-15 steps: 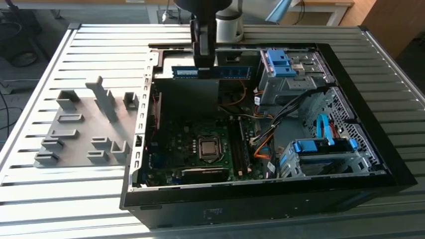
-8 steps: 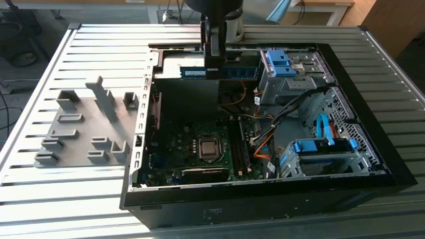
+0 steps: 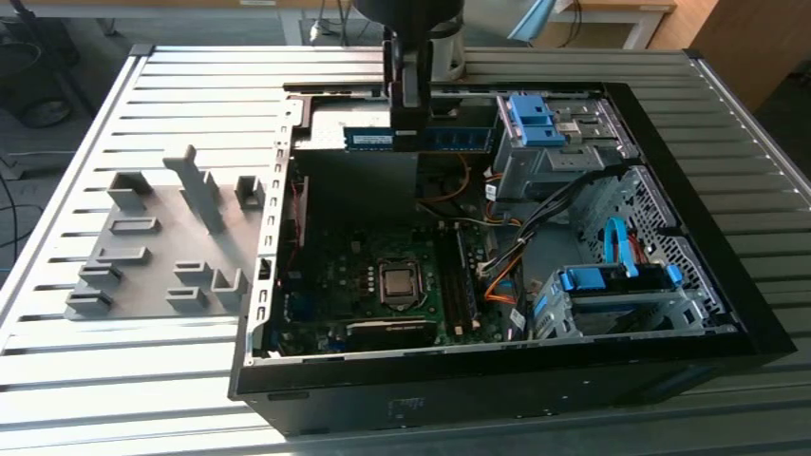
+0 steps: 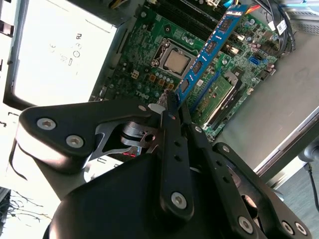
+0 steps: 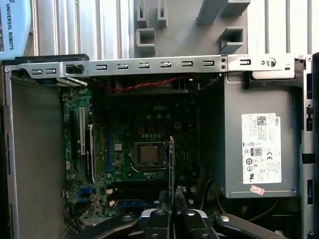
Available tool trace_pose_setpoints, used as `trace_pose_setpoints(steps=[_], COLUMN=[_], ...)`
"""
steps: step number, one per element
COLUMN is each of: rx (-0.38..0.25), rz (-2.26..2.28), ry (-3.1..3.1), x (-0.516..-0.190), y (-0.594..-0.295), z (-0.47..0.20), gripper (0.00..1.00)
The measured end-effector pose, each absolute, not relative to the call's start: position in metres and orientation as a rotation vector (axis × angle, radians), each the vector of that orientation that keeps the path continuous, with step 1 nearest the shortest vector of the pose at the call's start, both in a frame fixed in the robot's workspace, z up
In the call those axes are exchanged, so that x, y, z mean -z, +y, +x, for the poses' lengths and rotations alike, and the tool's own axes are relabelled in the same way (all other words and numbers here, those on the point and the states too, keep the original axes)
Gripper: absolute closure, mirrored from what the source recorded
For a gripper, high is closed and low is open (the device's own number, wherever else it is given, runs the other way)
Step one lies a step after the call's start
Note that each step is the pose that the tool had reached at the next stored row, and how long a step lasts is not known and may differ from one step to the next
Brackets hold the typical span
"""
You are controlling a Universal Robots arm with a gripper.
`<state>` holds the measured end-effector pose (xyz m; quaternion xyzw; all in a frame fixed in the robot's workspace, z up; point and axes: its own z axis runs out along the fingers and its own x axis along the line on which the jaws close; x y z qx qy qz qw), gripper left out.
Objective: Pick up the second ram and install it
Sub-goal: 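Insert the second ram into the second slot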
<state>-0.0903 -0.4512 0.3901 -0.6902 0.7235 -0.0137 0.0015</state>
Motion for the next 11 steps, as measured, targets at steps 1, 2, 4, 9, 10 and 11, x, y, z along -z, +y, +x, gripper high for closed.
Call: trace_pose_setpoints(steps=[1, 2, 4, 9, 10, 11], rx=[0.043, 0.043, 0.043, 0.043, 0.043, 0.043], rz=[-2.163, -2.153, -2.115, -2.022, -2.004, -1.987], ry=[2.274, 2.283, 2.320, 2.403, 2.418, 2.432], x=[-0.3901, -0.3901, -0.3899, -0.3896, -0.3896, -0.3895], y=[-0.4512, -0.4512, -0.4512, -0.4512, -0.4512, -0.4512], z=[-0.0903, -0.0903, -0.0903, -0.0903, -0.0903, -0.0903], gripper=[0.86, 0.86, 0.86, 0.86, 0.86, 0.86])
